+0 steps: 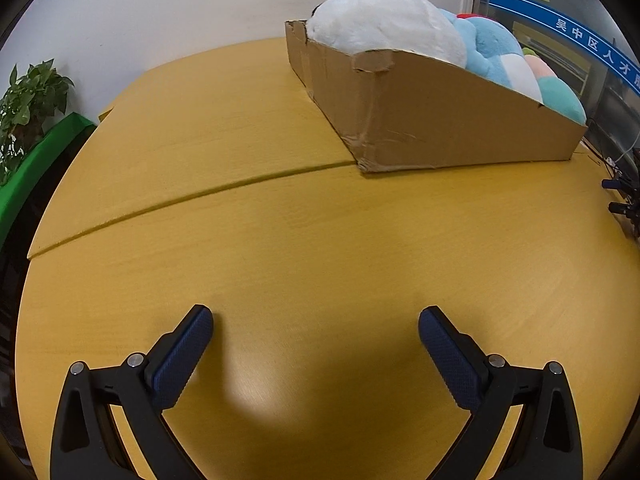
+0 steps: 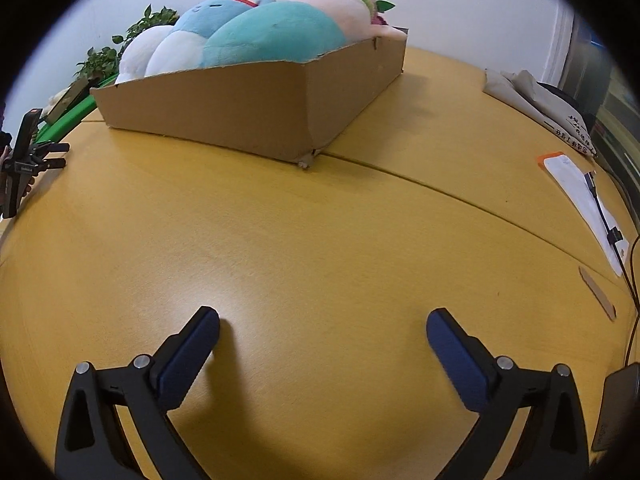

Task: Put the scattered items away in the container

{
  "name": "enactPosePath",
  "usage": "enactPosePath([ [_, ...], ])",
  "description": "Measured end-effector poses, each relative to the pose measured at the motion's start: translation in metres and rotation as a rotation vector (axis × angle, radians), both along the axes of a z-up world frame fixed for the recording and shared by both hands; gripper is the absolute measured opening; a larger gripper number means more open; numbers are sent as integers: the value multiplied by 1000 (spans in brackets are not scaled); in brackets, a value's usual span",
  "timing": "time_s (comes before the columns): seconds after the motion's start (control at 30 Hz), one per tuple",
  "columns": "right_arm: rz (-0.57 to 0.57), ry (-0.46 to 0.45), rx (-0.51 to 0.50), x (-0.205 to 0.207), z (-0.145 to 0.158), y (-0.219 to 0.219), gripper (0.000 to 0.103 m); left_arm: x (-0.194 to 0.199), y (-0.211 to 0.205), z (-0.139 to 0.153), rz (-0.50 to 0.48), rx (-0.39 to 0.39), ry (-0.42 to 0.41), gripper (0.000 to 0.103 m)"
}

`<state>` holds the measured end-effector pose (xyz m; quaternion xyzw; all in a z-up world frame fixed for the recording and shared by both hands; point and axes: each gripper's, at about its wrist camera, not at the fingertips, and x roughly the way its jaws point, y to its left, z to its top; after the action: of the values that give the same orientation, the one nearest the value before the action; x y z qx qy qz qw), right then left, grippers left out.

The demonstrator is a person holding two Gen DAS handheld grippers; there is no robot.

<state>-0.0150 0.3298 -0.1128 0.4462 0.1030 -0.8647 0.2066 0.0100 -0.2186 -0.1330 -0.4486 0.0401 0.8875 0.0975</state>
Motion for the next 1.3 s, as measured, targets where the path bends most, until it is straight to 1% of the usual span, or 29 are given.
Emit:
enactPosePath([
  [0.13,-18,3,0,-4,1,1,103,2,2,0,-1,-1,1,103],
  [0.9,-20,5,2,-4,0,1,103,-1,-1,0,-4,0,0,103],
  [1.1,31,6,1,-16,0,0,103,-2,-4,-1,-4,1,-1,103],
  [1.3,35,7,2,-15,0,0,103,-2,-3,0,-5,1,-1,103],
])
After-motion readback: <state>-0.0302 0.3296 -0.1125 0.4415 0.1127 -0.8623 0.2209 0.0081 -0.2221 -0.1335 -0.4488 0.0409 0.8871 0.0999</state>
